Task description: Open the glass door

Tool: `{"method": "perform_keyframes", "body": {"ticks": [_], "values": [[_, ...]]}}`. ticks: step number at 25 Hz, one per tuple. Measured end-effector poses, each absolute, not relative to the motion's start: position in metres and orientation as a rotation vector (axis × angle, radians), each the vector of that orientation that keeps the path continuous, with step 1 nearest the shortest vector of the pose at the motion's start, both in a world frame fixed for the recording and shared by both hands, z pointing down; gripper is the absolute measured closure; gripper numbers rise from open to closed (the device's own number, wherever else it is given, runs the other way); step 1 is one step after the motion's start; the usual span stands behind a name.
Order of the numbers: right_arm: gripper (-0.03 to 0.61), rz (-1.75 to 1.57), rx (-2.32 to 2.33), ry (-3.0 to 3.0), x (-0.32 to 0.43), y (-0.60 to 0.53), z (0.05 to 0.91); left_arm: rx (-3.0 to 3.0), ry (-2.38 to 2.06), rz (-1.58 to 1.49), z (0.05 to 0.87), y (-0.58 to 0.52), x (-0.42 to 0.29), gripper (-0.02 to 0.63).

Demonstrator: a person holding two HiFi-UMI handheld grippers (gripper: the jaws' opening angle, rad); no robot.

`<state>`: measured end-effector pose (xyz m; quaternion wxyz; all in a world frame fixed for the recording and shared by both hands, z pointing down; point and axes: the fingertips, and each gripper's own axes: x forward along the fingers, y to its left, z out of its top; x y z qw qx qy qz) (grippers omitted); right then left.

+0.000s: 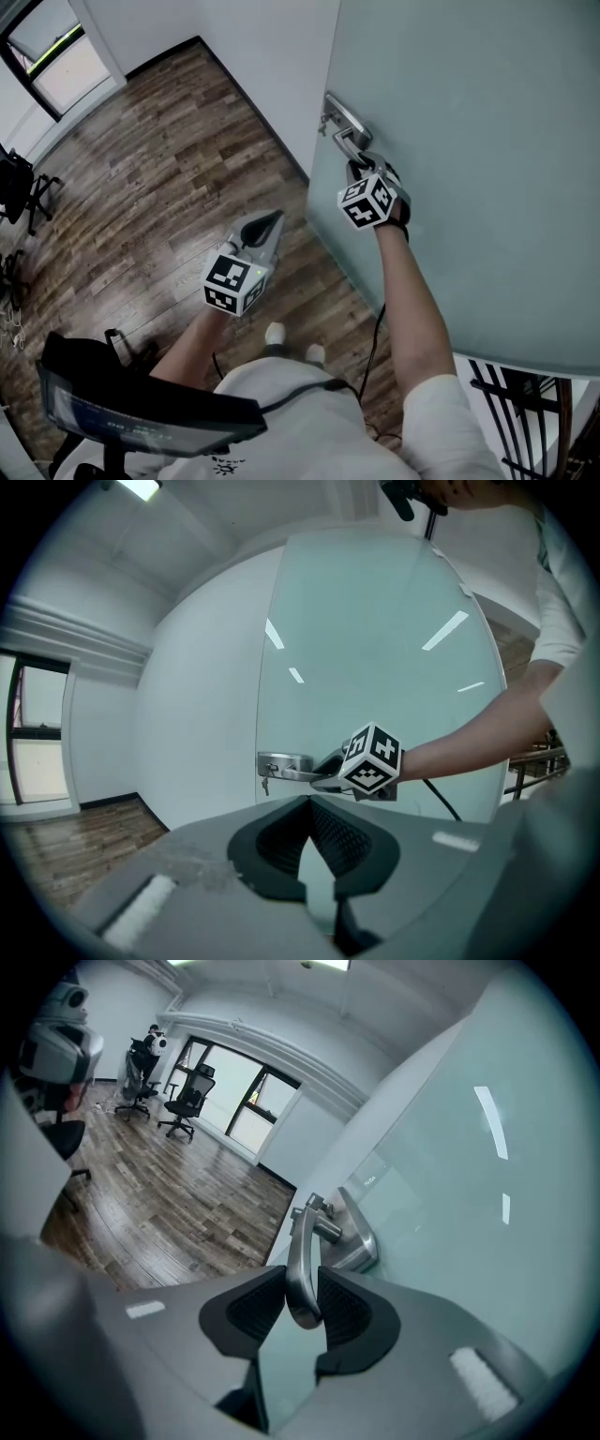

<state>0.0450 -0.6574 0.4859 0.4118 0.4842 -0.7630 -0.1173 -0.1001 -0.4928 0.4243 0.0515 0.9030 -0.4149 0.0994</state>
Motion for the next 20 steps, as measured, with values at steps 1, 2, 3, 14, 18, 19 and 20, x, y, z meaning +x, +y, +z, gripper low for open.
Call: {"method": "perform_keyframes", "body": {"ticks": [1, 2, 3, 14, 18, 19, 20], "values": [[0.462, -0.277, 1.212, -1.925, 0.046, -0.656, 0.487, 2.744, -1.265, 0.292, 0.423, -0.492, -0.100, 0.611], [0.448, -0.266, 1.204, -1.931, 0.047, -0.653, 0.487, 2.743, -1.267, 0.285, 0.422, -0.491, -0.101, 0.611], [0.434, -0.263, 1.195, -1.934, 0.048, -0.649, 0.487, 2.745, -1.267, 0.282, 0.421, -0.490, -0.101, 0.611], [0.426, -0.045, 1.372, -2.240, 0.072, -0.549, 0.448, 2.789, -1.215, 0.258, 0.411, -0.449, -0.071, 0.609], [0.490, 0.034, 1.422, -2.408, 0.068, -0.494, 0.424, 2.818, -1.190, 0.212, 0.395, -0.429, -0.060, 0.610], [0.501, 0.050, 1.430, -2.445, 0.065, -0.480, 0.418, 2.824, -1.187, 0.197, 0.390, -0.425, -0.059, 0.609], [0.513, 0.065, 1.435, -2.479, 0.063, -0.466, 0.413, 2.831, -1.186, 0.184, 0.386, -0.421, -0.057, 0.609]]}}
